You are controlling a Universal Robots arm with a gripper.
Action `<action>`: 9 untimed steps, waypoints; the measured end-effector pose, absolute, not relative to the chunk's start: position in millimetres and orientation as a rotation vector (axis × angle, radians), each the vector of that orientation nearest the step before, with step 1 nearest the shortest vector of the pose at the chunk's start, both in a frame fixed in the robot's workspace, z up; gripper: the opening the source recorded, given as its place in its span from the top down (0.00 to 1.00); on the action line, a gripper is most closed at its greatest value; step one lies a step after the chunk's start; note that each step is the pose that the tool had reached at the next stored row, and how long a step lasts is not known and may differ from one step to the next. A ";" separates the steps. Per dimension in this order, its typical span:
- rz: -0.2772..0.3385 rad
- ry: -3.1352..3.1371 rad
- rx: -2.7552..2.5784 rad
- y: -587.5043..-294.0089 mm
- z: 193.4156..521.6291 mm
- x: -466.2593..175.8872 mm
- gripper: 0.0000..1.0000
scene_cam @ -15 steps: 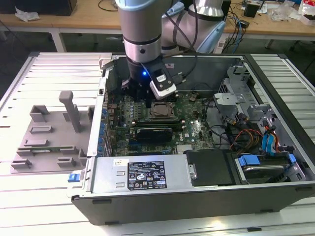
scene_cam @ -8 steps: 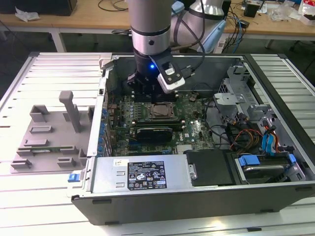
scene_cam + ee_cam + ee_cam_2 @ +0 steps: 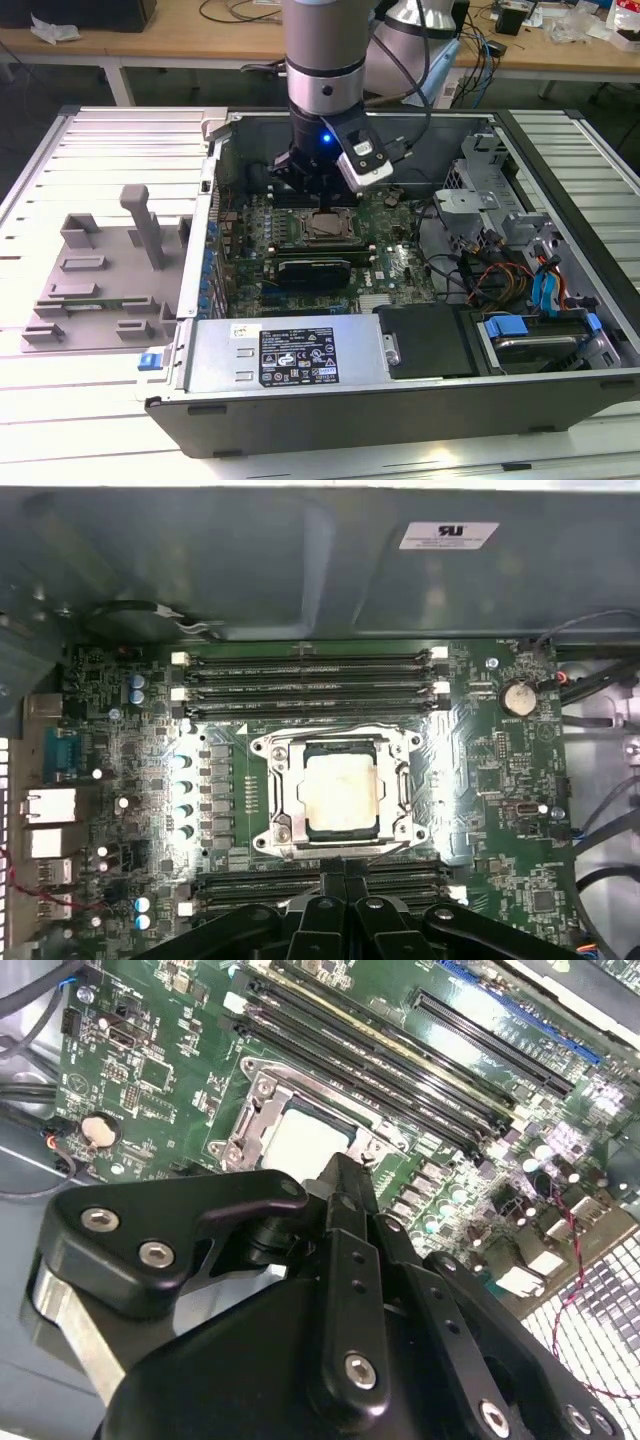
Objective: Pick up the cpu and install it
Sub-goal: 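Install the second cpu locking lever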
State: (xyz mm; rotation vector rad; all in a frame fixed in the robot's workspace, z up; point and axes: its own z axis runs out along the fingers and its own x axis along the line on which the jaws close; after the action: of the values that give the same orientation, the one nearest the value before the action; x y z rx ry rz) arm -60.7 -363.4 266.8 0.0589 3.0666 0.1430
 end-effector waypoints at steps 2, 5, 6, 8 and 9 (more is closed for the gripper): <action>0.143 3.067 0.059 -366.5 258.1 -60.7 0.89; 0.143 3.067 0.059 -372.8 257.0 -60.6 0.89; 0.143 3.067 0.060 -373.9 255.3 -61.3 0.89; 0.143 3.067 0.060 -374.1 251.2 -65.6 0.89; 0.143 3.067 0.060 -374.1 248.4 -67.7 0.89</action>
State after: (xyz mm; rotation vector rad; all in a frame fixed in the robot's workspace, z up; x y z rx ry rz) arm -67.7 -374.1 248.4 0.0605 3.0665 0.1431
